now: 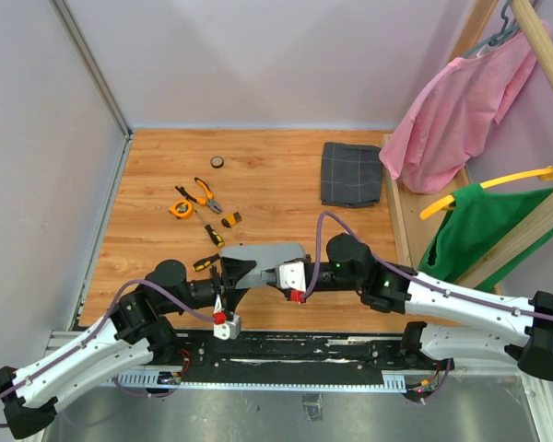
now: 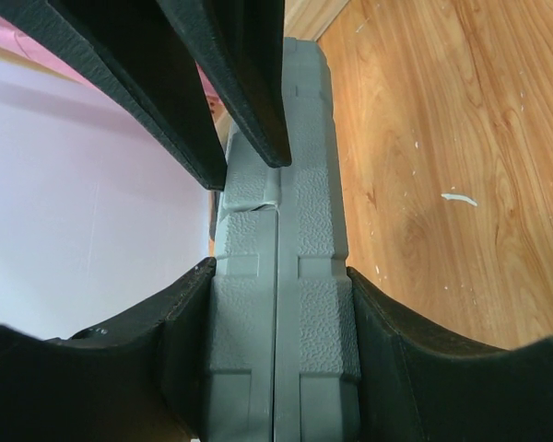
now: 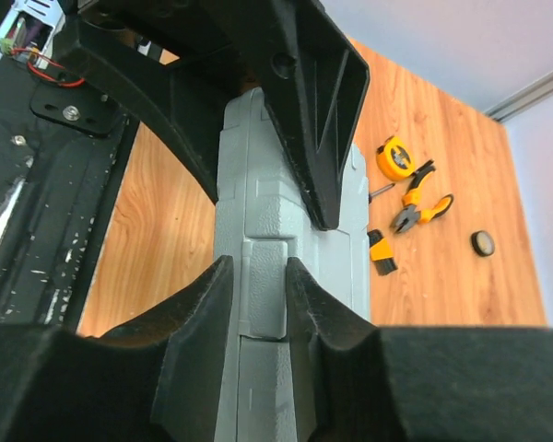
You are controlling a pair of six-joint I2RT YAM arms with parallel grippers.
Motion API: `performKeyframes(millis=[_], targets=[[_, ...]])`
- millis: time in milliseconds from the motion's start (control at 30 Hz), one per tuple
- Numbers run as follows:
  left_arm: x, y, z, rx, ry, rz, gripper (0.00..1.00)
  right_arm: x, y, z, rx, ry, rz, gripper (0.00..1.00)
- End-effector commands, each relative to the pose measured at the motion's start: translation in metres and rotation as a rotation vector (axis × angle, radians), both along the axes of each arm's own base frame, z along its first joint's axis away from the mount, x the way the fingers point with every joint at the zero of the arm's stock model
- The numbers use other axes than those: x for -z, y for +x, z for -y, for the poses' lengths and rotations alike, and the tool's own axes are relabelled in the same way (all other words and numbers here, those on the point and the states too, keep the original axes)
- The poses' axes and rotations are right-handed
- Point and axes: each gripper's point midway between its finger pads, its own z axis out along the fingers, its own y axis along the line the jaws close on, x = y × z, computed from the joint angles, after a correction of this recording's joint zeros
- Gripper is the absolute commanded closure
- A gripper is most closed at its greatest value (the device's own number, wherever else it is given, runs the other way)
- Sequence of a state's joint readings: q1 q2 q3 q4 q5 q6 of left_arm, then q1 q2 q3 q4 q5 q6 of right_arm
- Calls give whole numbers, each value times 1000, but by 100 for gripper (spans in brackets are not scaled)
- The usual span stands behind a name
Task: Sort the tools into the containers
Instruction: Open the storage box at the center of the board.
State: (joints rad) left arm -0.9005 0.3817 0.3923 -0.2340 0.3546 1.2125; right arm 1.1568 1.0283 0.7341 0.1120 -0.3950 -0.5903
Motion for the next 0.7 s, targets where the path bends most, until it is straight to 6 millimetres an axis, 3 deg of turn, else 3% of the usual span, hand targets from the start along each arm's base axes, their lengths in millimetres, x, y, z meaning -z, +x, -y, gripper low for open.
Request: performKeyframes(millis=[0,267,667], targets=[[-54,13,-3,-62,-152,165,100,29,-27,5,-26,-121,-227,74],[-55,21,-7,-114,-165,160,100,36,-41,2,-57,-144,-348,98],[-57,30,-13,-177,-182,154,100,42,-81,4,-186,-151,-543,99]])
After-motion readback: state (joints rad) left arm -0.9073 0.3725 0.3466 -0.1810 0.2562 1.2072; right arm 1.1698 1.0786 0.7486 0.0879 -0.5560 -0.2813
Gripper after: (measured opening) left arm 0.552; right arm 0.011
